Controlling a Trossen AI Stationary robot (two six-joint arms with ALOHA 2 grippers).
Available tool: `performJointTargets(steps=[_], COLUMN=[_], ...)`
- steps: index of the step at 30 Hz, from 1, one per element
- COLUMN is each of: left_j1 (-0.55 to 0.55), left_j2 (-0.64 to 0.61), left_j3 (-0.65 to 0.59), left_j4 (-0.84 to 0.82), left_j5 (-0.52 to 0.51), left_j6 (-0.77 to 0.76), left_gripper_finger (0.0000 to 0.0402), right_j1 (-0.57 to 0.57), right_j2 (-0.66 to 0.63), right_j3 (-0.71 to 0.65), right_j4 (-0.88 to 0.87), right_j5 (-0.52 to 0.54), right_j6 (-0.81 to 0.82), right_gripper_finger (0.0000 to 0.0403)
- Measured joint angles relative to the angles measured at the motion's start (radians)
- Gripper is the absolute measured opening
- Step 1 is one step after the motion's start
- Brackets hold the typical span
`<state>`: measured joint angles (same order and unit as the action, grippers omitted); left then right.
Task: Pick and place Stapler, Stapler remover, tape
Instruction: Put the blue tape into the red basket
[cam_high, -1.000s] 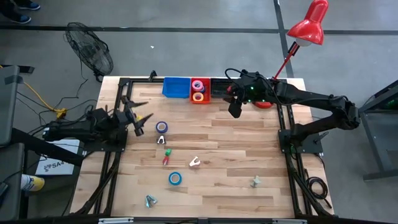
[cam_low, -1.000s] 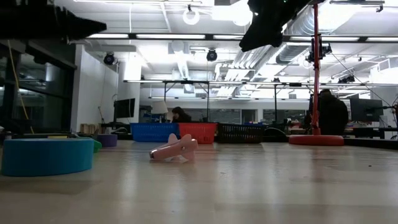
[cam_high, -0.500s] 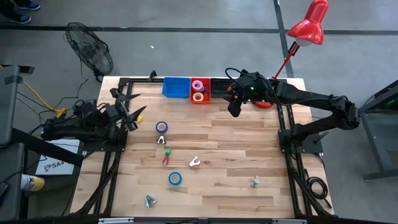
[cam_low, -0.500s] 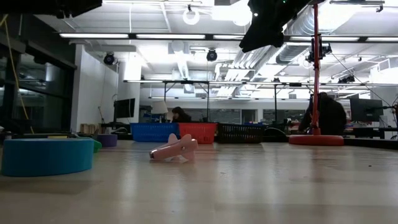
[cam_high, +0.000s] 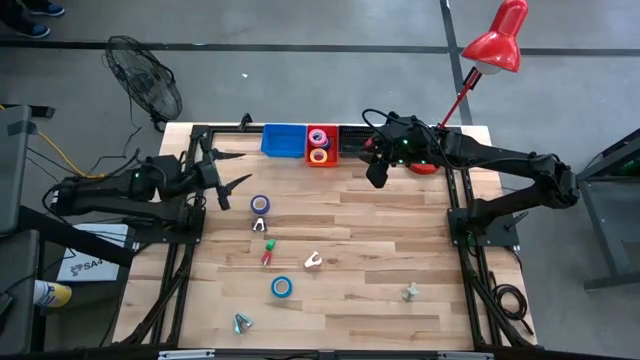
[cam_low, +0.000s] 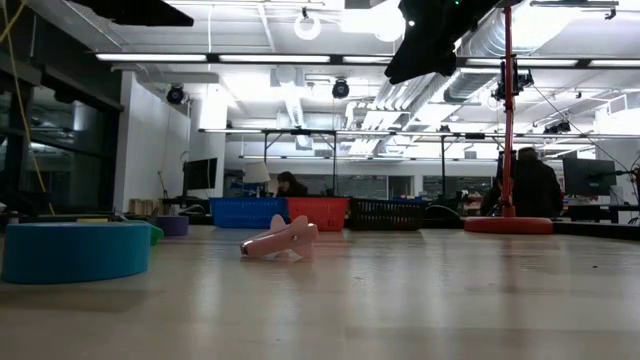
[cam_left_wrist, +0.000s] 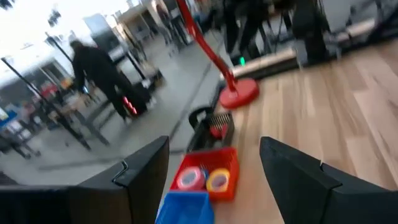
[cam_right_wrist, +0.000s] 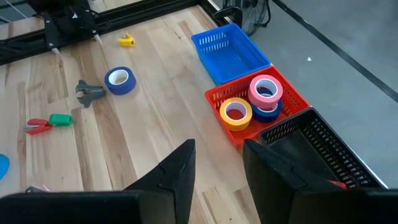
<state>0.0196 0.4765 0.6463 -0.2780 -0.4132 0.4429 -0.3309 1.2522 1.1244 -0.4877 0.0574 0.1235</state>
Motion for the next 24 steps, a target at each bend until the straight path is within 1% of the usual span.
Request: performJointTargets(steps=[6,10,12,13,15,17,20,24], left_j1=[0.000,0.005,0.034,0.056,0.112,0.178,0.281,0.403], left_j2=[0.088,0.131,0.141,0.144,0.144,0.144,0.154,0.197], left_j3=[0.126,0.168,0.180,0.183,0.185,0.185,0.185,0.185], left_j4=[-0.279,-0.387,-0.427,-0.442,-0.471,-0.495,-0.511,-0.510], left_j5=[0.005,-0.012,-0.006,0.012,0.072,0.161,0.309,0.457], left_j6=[-0.119,-0.233,-0.316,-0.365,-0.446,-0.476,-0.467,-0.401], left_gripper_finger=[0.0247,0.0247,0.0247,0.0247,0.0247,0.0247,0.0247,0.0247], right_j1=[0.000,0.000,0.000,0.000,0.000,0.000,0.000,0.000], right_j2=[0.000,0.000,0.000,0.000,0.000,0.000,0.000,0.000], right_j3=[0.000,0.000,0.000,0.000,0.000,0.000,0.000,0.000], right_j4=[0.000,0.000,0.000,0.000,0.000,0.000,0.000,0.000], right_j5=[-0.004,-0.004,-0.004,-0.004,-0.004,-0.004,-0.004,-0.004], right_j6=[-0.019,-0.037,-0.037,-0.037,-0.037,-0.038,-0.042,-0.045], right_gripper_finger=[0.0126,0.0126,0.0126,0.0126,0.0126,0.0126,0.0126,0.0126])
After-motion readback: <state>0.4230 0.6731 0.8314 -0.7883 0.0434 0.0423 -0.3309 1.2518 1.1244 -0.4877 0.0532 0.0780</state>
